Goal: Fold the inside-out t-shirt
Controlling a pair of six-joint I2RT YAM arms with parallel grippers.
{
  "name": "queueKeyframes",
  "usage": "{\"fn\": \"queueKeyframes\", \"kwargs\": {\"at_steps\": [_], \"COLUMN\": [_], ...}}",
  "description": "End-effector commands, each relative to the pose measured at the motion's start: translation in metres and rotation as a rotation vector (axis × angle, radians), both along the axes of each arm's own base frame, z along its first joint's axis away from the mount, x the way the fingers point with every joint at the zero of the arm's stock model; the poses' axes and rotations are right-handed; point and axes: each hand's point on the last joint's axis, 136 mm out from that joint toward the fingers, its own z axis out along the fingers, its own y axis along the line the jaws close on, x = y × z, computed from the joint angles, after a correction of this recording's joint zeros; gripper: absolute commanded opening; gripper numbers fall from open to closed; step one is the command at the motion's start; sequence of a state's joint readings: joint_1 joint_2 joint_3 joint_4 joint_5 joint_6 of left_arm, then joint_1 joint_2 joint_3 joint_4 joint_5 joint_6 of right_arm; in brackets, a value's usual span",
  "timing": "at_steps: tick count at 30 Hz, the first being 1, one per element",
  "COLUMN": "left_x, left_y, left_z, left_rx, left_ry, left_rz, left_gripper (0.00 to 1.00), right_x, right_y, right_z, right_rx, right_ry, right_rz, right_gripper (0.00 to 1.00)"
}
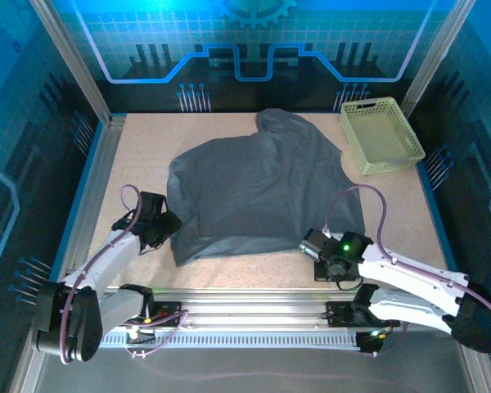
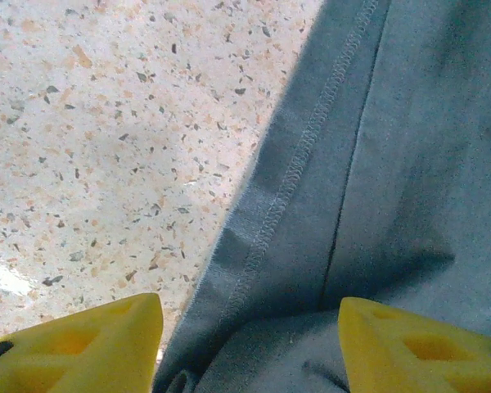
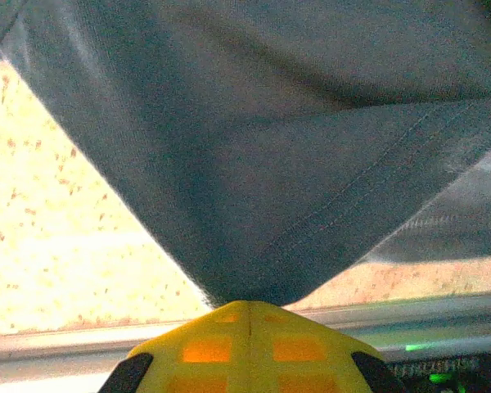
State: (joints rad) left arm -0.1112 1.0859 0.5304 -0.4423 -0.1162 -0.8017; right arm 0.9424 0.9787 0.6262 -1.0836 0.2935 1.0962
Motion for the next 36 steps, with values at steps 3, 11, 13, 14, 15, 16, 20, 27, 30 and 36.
{"fn": "queueKeyframes", "kwargs": {"at_steps": [3,11,13,14,15,16,20,27,30,36], "left_x": [0.020,0.060,0.076,0.086,0.096,0.106,0.150,0.191,0.190,0.173], "left_y": [0.006,0.009,0.010,0.012,0.013,0.016,0.020,-0.021,-0.038,-0.068], "left_z": [0.019,0.045,0.049,0.051,0.051,0.052,0.045,0.023,0.010,-0.024], "left_rx": [0.029,0.080,0.097,0.104,0.107,0.107,0.065,-0.006,-0.022,-0.023], "left_ry": [-0.046,-0.067,-0.065,-0.059,-0.051,-0.051,-0.017,0.047,0.076,0.156], "left_rz": [-0.007,-0.014,-0.015,-0.010,-0.008,-0.003,-0.010,-0.138,-0.170,-0.240], "left_gripper": [0.59,0.62,0.64,0.64,0.65,0.65,0.65,0.65,0.65,0.64], "right_x": [-0.019,0.056,0.084,0.099,0.113,0.127,0.173,0.220,0.228,0.212], "right_y": [-0.004,0.011,0.022,0.026,0.029,0.033,0.031,0.028,0.026,0.023], "right_z": [0.006,0.079,0.081,0.080,0.078,0.078,0.066,0.020,0.000,-0.033], "right_rx": [-0.035,-0.049,0.025,0.064,0.104,0.143,0.178,0.251,0.244,0.234], "right_ry": [0.033,-0.230,-0.259,-0.274,-0.283,-0.295,-0.294,-0.177,-0.124,-0.028], "right_rz": [-0.030,0.052,0.061,0.055,0.052,0.052,0.024,-0.044,-0.081,-0.135], "right_gripper": [0.26,0.59,0.59,0.59,0.59,0.59,0.59,0.59,0.59,0.59]}}
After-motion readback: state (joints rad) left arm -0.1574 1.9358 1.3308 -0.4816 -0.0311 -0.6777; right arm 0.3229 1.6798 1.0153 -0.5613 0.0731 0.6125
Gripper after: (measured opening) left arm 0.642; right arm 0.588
